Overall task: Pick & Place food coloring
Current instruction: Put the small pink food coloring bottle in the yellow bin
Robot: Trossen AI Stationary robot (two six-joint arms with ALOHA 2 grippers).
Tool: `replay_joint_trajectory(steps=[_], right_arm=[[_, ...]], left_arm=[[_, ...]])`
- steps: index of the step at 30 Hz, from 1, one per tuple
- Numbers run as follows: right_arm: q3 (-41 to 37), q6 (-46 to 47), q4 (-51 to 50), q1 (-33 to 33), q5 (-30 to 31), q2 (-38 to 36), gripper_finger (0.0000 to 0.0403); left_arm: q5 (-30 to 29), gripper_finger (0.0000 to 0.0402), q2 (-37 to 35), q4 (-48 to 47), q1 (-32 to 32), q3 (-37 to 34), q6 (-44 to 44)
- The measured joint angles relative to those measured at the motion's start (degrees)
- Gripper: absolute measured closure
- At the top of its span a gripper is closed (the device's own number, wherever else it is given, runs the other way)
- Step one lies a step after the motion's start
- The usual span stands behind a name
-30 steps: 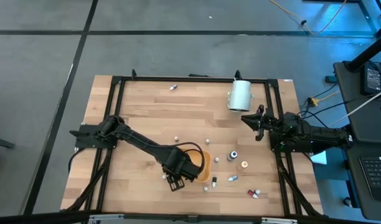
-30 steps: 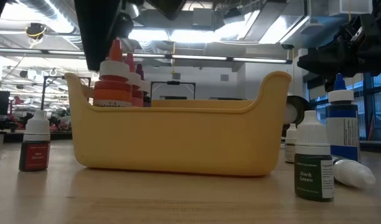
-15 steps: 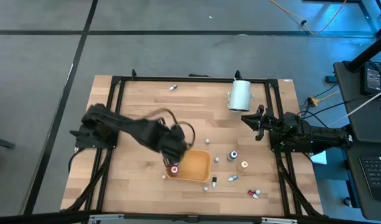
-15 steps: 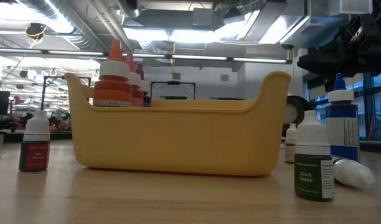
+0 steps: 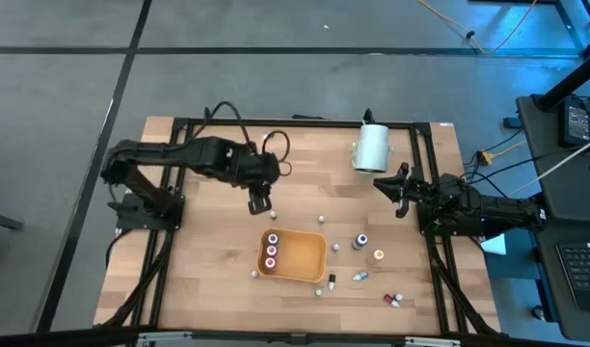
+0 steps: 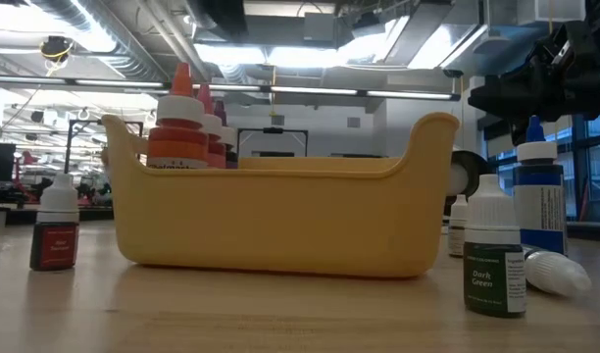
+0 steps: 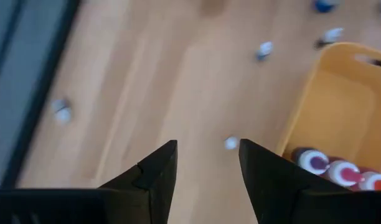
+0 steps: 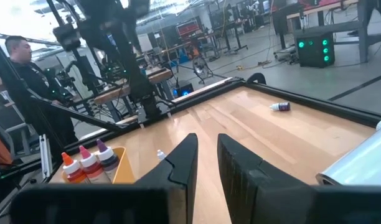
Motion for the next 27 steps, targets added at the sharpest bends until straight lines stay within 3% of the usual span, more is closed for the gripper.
replay_joint_trajectory(steps=[5, 10, 17, 27], right_arm=[[0.0, -0.5, 0.0, 0.0, 0.5, 0.0, 0.0337], [0.0, -1.7, 0.1, 0.0, 1.4, 0.0, 0.0337], [0.0, -2.5, 0.5, 0.0, 3.4, 0.0, 0.0337], [0.0, -3.0, 0.6, 0.0, 4.7, 0.0, 0.0337]], left_arm=[[11.3, 0.0247, -5.8, 19.7, 3.9, -17.1, 9.6], [16.0, 0.0253, -6.9, 31.5, 5.3, -28.6, 15.0], [14.8, 0.0252, -5.9, 36.6, 5.6, -35.3, 18.2], [19.8, 0.0258, -5.9, 46.9, 5.8, -43.0, 24.3]])
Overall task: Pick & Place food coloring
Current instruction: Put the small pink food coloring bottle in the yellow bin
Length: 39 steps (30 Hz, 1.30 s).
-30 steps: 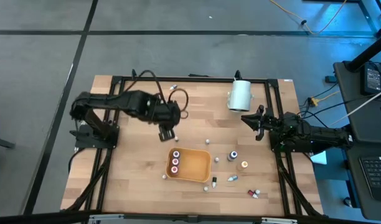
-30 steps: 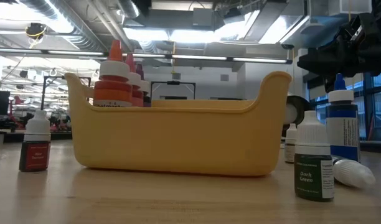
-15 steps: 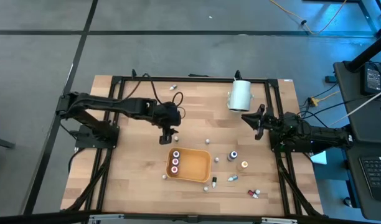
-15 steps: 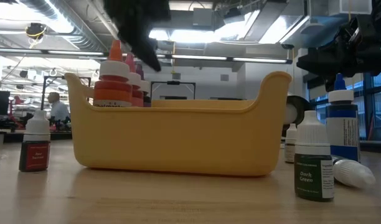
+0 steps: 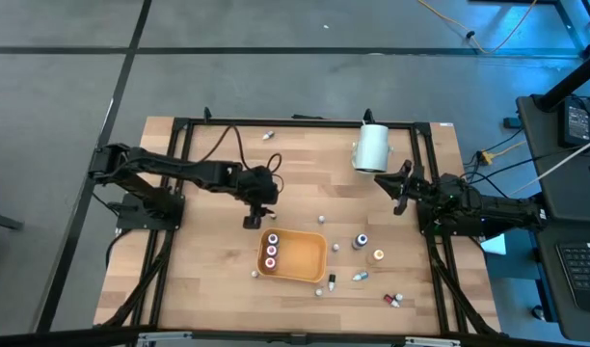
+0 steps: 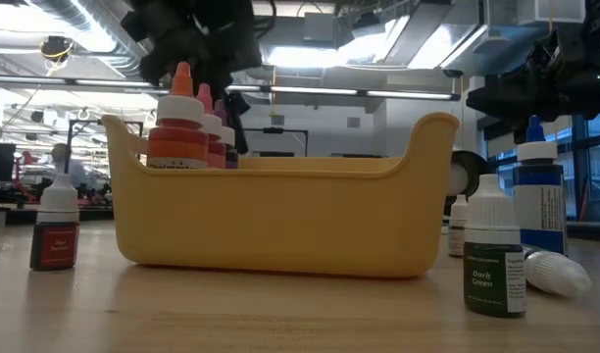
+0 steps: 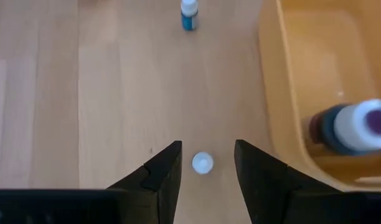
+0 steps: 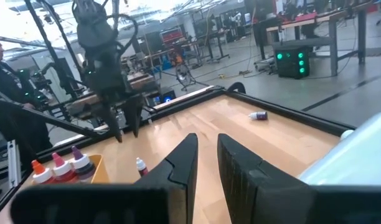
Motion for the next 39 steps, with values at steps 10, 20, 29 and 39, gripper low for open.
replay_joint_trajectory(steps=[10, 20, 29, 39], right_arm=[[0.0, 0.0, 0.4, 0.0, 3.1, 0.0, 0.0337], [0.0, 0.0, 0.4, 0.0, 3.1, 0.0, 0.0337], [0.0, 0.1, 0.4, 0.0, 3.1, 0.0, 0.0337], [0.0, -0.1, 0.4, 0.0, 3.1, 0.0, 0.0337]], left_arm=[[-0.5, 0.0258, 0.0, 11.4, -0.3, -7.9, 4.0], [-0.5, 0.0258, 2.9, 16.7, -0.3, -10.6, 6.1], [-0.3, 0.0258, 9.2, 18.2, -0.4, -10.6, 5.0], [-0.3, 0.0265, 9.2, 20.2, -0.4, -10.6, 3.5]])
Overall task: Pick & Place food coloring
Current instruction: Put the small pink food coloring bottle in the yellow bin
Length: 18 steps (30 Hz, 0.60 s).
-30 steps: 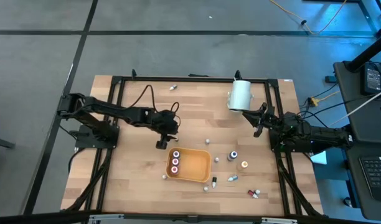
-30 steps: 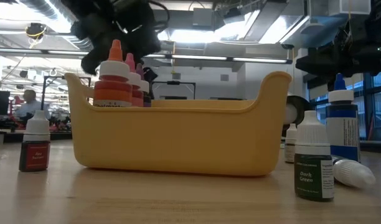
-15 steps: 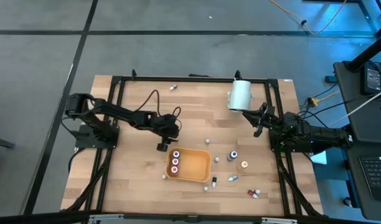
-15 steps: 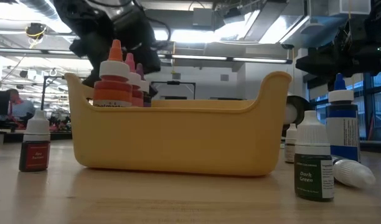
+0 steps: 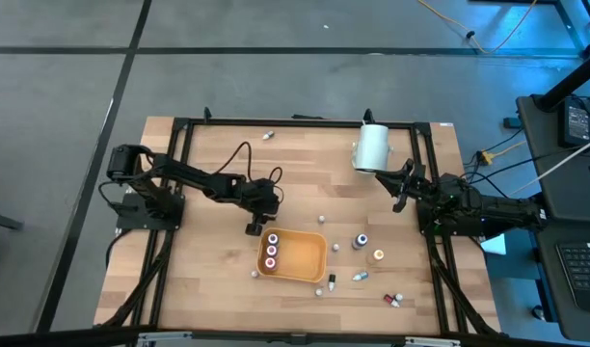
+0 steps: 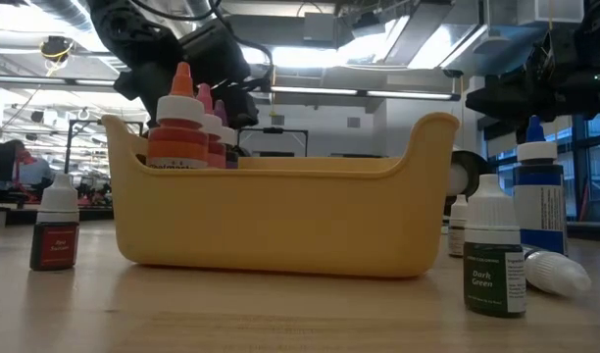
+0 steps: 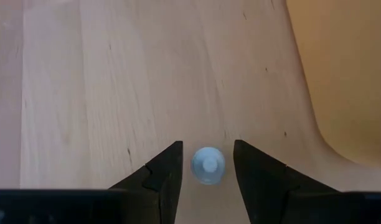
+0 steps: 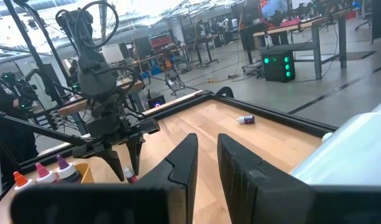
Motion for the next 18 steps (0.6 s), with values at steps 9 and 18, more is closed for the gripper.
replay_joint_trajectory(steps=[9, 18], right_arm=[[0.0, -1.7, 0.0, 0.0, 0.0, 0.0, 0.0337], [0.0, -1.7, 0.0, 0.0, 0.0, 0.0, 0.0337]], left_arm=[[-0.2, 0.0339, -0.1, -0.4, 0.0, 0.0, -1.4], [-4.7, 0.0339, -4.1, -12.6, 1.6, 7.5, -3.9]])
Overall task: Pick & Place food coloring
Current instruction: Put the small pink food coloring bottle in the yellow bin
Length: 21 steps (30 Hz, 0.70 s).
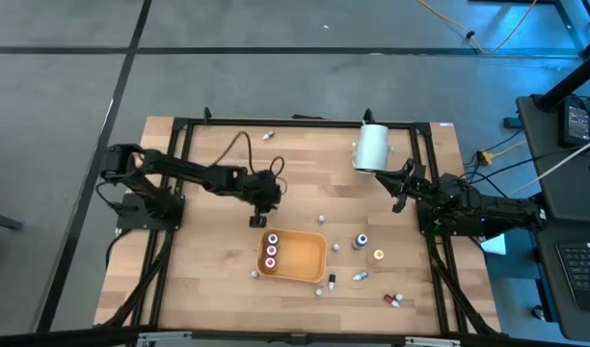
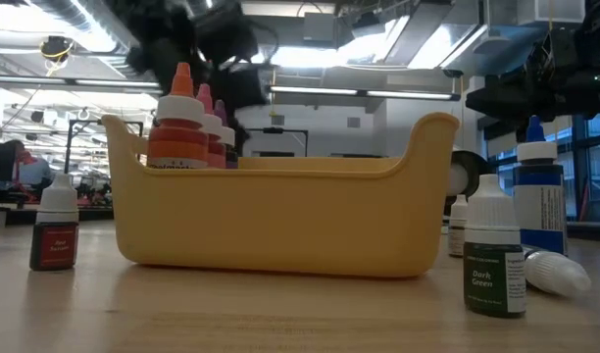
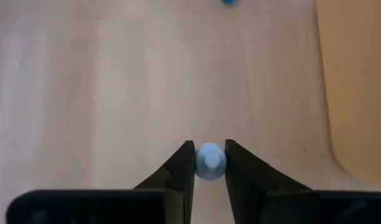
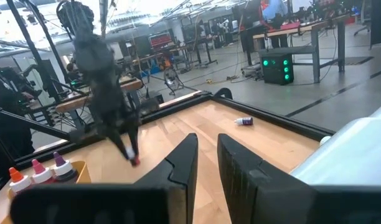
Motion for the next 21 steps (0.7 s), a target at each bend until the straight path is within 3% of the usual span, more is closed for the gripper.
replay_joint_trajectory(steps=[9, 13, 21], right_arm=[[0.0, 0.2, 0.0, 0.0, 0.0, 0.0, 0.0337], [0.0, 0.2, 0.0, 0.0, 0.0, 0.0, 0.0337], [0.0, 0.3, 0.0, 0.0, -0.1, 0.0, 0.0337]], left_arm=[[0.5, 0.0338, -2.5, -6.8, -4.4, 16.0, -0.5], [-5.2, 0.0338, 1.3, -9.5, -9.4, 21.5, -0.1], [-7.0, 0.0338, 13.9, -9.6, -16.0, 32.6, -3.7]])
